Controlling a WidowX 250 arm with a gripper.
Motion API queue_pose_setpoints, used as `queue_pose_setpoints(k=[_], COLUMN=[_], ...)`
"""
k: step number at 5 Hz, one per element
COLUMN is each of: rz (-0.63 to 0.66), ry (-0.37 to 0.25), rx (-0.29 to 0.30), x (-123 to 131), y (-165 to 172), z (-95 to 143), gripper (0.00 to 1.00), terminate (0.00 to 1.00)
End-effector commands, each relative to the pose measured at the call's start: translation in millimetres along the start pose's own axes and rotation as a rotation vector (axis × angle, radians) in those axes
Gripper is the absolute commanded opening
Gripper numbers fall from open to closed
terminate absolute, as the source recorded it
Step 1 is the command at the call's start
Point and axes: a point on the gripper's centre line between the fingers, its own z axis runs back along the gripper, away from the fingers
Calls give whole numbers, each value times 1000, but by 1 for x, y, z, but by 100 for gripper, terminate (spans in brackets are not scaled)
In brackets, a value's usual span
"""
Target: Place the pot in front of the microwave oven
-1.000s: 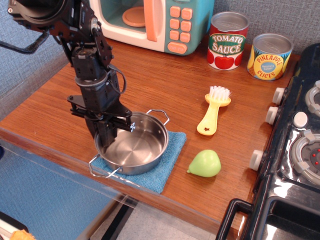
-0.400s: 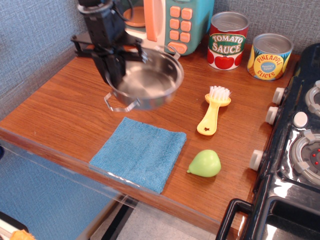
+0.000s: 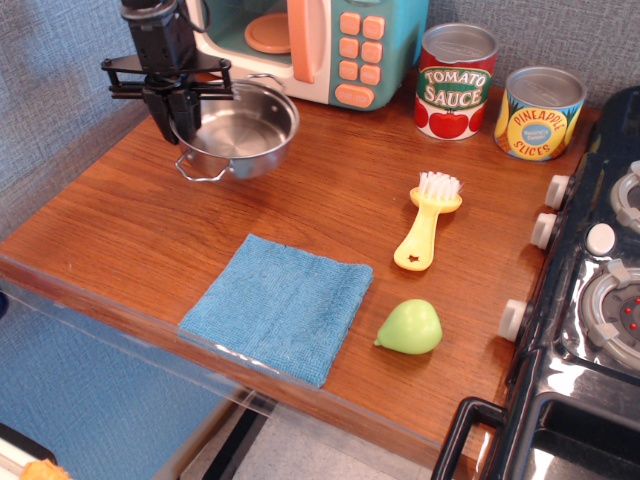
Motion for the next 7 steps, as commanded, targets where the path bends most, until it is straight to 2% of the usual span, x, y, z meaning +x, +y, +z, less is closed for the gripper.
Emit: queue_pose_setpoints(k=[1,3,4,5,6,7], rz=[74,90,55,-14,-66,-155], ry=[-60,-32,-68,-129,-185,-189], rx=[40,43,57,82,100,104], x=[32,39,37,38,24,-9], y=[24,21,14,4,-11,-31], z=[-12,-27,-11,20,64,88], gripper=[0,0,100,100,100,100], terminate=[0,0,0,0,0,0])
